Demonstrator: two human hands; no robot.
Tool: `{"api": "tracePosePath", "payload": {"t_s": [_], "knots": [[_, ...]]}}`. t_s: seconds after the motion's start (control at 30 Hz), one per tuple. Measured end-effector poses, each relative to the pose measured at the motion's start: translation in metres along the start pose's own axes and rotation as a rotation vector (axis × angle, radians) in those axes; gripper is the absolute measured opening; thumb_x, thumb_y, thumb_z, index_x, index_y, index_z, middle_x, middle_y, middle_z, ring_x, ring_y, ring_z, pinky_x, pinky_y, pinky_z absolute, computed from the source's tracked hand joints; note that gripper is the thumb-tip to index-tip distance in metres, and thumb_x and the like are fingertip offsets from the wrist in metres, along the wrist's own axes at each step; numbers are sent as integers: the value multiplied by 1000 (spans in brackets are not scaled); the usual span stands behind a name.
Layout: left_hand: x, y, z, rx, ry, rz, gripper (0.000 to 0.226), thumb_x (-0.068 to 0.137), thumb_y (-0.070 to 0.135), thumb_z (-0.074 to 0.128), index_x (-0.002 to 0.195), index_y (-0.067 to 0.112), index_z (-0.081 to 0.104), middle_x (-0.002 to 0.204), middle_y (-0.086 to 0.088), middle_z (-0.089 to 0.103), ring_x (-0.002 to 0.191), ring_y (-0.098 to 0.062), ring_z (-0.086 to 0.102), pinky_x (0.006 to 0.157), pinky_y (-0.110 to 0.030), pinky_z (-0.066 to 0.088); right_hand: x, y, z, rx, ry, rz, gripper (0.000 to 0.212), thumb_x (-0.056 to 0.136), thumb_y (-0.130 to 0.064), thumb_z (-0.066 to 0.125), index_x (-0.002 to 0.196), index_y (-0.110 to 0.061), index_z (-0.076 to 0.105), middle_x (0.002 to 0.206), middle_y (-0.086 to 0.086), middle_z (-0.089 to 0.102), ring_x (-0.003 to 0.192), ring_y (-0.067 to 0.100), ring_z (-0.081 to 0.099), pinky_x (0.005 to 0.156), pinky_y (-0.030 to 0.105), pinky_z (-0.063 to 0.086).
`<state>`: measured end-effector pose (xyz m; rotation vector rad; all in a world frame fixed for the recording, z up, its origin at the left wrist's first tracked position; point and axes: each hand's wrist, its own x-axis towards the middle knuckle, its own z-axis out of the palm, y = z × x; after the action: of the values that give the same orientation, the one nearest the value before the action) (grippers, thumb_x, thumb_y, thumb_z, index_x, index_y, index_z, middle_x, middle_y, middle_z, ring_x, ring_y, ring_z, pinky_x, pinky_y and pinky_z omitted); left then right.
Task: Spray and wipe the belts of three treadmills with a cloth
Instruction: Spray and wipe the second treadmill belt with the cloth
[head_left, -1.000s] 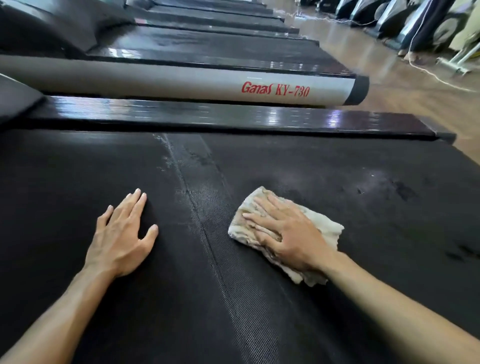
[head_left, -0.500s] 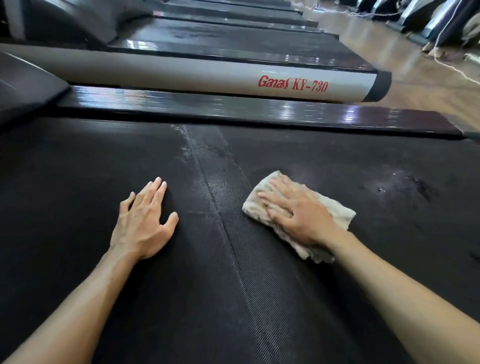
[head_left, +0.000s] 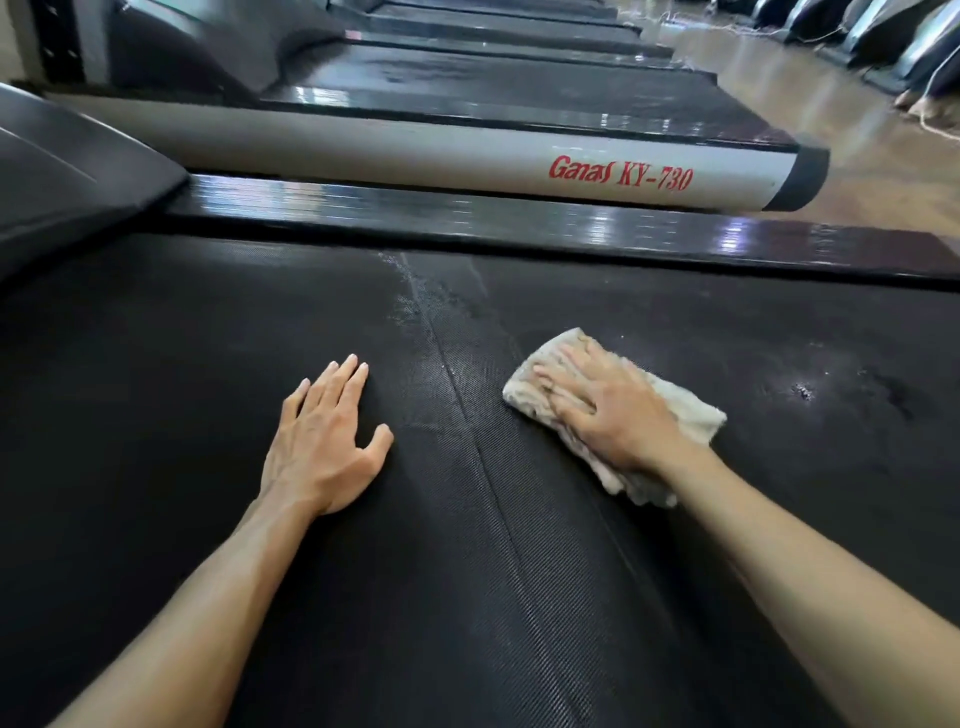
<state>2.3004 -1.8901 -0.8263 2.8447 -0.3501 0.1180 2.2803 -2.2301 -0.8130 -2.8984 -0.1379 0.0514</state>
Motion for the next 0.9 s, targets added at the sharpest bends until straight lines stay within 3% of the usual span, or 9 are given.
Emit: {"api": "tracePosePath", "payload": {"t_s": [0.1, 0.2, 0.3, 0.37, 0.43, 0.53, 0.67, 0.73, 0.9], "knots": [[0, 1, -2, -31, 3, 4, 83, 87, 56, 32, 161, 20, 20, 169, 6, 11, 156, -9, 4, 126, -32, 3, 44, -32, 7, -51, -13, 85, 51, 104, -63, 30, 154, -55, 31, 174, -7, 7, 160, 18, 1, 128, 48, 4], [-1, -1, -2, -117, 46, 7, 72, 97, 41, 50, 161, 21, 24, 169, 7, 14, 155, -8, 6, 126, -31, 8, 42, -71, 20, -9, -18, -66, 48, 103, -61, 38, 151, -56, 38, 173, -9, 9, 160, 15, -2, 128, 46, -1], [-4, 0, -1, -329, 228, 30, 64, 93, 12, 59, 154, 18, 40, 165, 7, 24, 153, -7, 15, 121, -20, 16, 9, -69, 22, 41, -4, -171, 56, 95, -72, 28, 148, -59, 39, 170, -17, 13, 159, 7, 0, 128, 41, -2], [-8, 1, -2, -405, 367, 33, 60, 89, -3, 58, 145, 15, 52, 158, 4, 33, 146, -9, 29, 114, -9, 19, 14, -59, 18, 54, 5, -131, 57, 94, -70, 29, 148, -58, 39, 170, -18, 14, 158, 7, 2, 128, 41, 1], [-11, 0, -3, -432, 471, 54, 56, 85, -13, 58, 136, 10, 61, 149, -2, 40, 130, -9, 42, 109, -8, 30, 38, -61, 17, 19, 6, -46, 51, 102, -62, 36, 152, -54, 38, 172, -12, 11, 159, 12, 2, 128, 44, 3], [-10, -1, -3, -449, 521, 97, 51, 84, -17, 56, 128, 8, 66, 139, -5, 44, 128, -13, 47, 100, -27, 49, 62, -84, 20, -22, -5, -35, 50, 104, -62, 34, 153, -52, 39, 174, -6, 6, 160, 17, 1, 128, 48, 2], [-6, -4, 0, -518, 531, 124, 47, 86, -17, 58, 125, 6, 68, 133, -5, 44, 120, 0, 47, 96, -33, 54, 31, -78, 28, 26, 15, -267, 60, 93, -72, 22, 147, -57, 43, 171, -12, 18, 159, 11, 4, 129, 44, 5], [-6, -5, 1, -559, 520, 136, 45, 86, -18, 59, 125, 4, 67, 131, -5, 44, 116, -3, 51, 96, -36, 56, 25, -62, 22, 63, 14, -248, 65, 88, -74, 22, 146, -56, 45, 169, -14, 22, 159, 10, 7, 129, 43, 6], [-8, -1, 0, -623, 493, 116, 36, 91, -12, 62, 124, 2, 67, 130, -4, 43, 116, -1, 53, 94, -21, 55, 63, -76, 15, 1, 0, 32, 48, 103, -62, 37, 150, -55, 41, 173, -9, 7, 159, 15, 2, 128, 49, 2]]}}
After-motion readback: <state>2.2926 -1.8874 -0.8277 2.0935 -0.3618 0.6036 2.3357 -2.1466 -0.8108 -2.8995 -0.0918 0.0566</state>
